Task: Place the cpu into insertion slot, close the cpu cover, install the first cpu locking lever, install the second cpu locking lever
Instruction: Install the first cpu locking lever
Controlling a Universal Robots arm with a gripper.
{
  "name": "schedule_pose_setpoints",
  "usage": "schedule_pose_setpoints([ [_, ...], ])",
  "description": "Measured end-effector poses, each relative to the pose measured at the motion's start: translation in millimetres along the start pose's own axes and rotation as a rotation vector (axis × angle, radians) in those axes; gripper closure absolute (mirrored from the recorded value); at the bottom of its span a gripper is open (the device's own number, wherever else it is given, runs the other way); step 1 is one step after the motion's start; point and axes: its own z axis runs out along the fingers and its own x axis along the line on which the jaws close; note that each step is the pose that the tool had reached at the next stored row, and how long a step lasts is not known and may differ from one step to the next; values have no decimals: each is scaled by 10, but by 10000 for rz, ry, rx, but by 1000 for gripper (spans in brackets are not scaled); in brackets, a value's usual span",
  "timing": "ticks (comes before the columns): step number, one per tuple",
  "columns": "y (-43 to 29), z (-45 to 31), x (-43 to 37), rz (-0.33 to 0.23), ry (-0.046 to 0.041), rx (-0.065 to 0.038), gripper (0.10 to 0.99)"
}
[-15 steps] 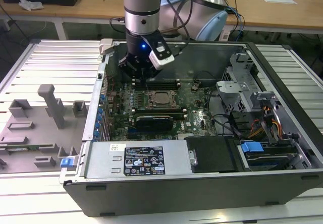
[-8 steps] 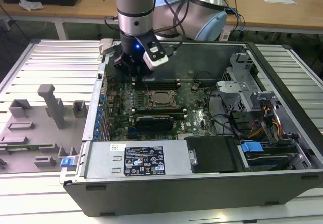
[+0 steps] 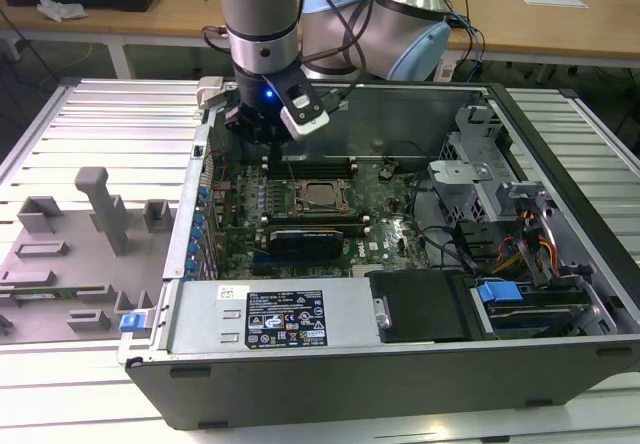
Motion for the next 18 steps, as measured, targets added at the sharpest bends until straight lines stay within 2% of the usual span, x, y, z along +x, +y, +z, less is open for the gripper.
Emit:
schedule_pose_setpoints([
  [4,-3,1,-25,-2,-1,-12,980],
  [18,-26,19,-299,0,-1,-12,980],
])
